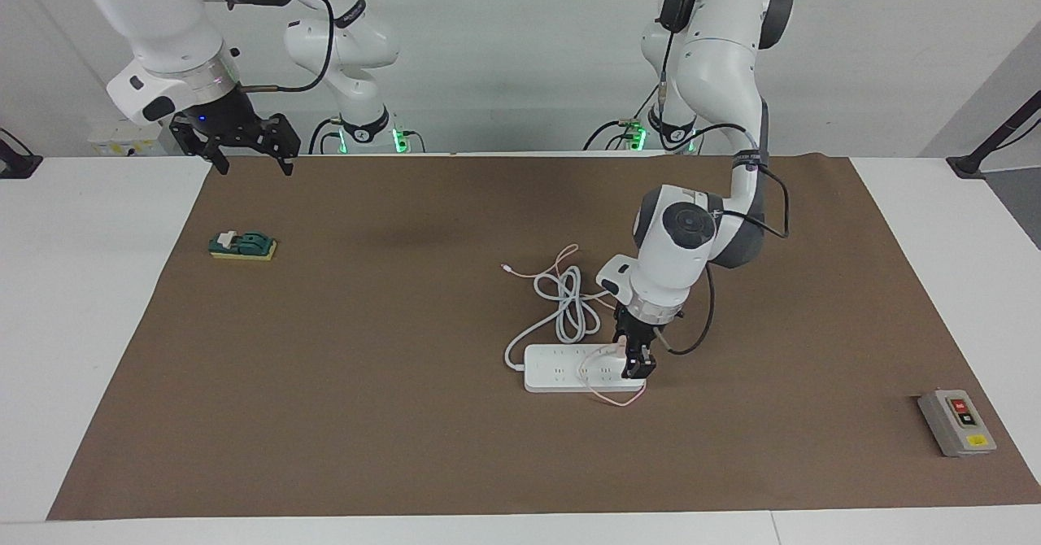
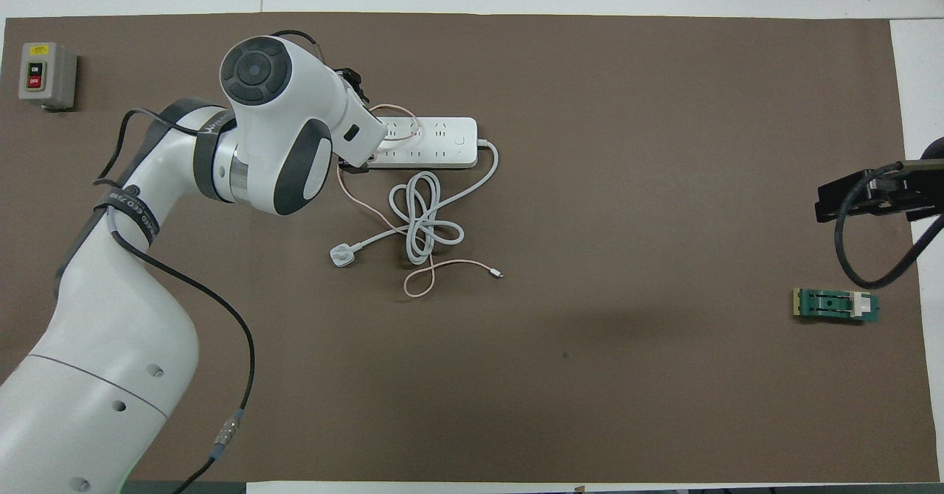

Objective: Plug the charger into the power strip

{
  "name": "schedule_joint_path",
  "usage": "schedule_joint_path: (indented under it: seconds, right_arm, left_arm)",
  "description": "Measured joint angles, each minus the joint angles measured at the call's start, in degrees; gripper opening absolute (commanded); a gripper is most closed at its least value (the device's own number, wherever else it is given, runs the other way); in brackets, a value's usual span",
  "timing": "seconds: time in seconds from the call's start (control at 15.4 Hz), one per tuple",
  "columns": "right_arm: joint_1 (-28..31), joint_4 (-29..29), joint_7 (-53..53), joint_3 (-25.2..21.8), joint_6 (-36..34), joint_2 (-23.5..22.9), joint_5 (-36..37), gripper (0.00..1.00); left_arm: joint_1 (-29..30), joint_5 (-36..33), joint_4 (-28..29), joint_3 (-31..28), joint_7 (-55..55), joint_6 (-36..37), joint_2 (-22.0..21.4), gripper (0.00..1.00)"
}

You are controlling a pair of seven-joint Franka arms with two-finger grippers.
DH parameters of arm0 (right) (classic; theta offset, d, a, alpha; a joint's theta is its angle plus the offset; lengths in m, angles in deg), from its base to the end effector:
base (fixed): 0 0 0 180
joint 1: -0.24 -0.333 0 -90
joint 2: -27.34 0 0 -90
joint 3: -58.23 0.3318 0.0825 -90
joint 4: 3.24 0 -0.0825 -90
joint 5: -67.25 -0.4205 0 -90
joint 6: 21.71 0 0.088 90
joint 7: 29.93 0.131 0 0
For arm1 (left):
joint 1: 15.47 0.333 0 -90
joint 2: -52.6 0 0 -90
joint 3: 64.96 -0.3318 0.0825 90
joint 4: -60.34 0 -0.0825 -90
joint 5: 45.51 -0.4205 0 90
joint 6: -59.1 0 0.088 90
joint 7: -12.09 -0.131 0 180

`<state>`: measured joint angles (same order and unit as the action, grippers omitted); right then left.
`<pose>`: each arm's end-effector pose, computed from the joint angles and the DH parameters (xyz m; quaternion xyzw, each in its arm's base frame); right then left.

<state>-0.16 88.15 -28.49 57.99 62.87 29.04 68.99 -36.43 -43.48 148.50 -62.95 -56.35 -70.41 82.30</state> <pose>0.5687 -0.0027 0.6136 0.9988 -0.0119 -0.0444 0.0157 0.6997 -0.2942 0.3465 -0.7038 0.7027 -0.1026 0.0179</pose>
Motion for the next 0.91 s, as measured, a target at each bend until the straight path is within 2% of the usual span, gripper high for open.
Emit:
schedule_joint_path:
  seconds: [0.2, 0.46, 0.59, 0.91]
  right_arm:
    - [0.0, 0.0, 0.0, 0.0, 0.0, 0.0, 0.0, 1.0]
    - [0.0, 0.0, 0.0, 0.0, 0.0, 0.0, 0.0, 1.0]
    - [0.0, 0.0, 0.0, 0.0, 0.0, 0.0, 0.0, 1.0]
    - [0.0, 0.0, 0.0, 0.0, 0.0, 0.0, 0.0, 1.0]
  left_arm:
    - [1.62, 0.11, 0.14, -0.3, 1.07, 5.09, -5.31, 1.0]
    - [7.57, 0.85, 0.13, -0.53, 8.18, 16.75, -14.29, 1.0]
    - [10.24, 1.31, 0.13, -0.62, 15.17, 23.02, -18.8, 1.0]
    - [14.65, 1.34, 0.19, -0.9, 41.12, 41.5, -28.66, 1.0]
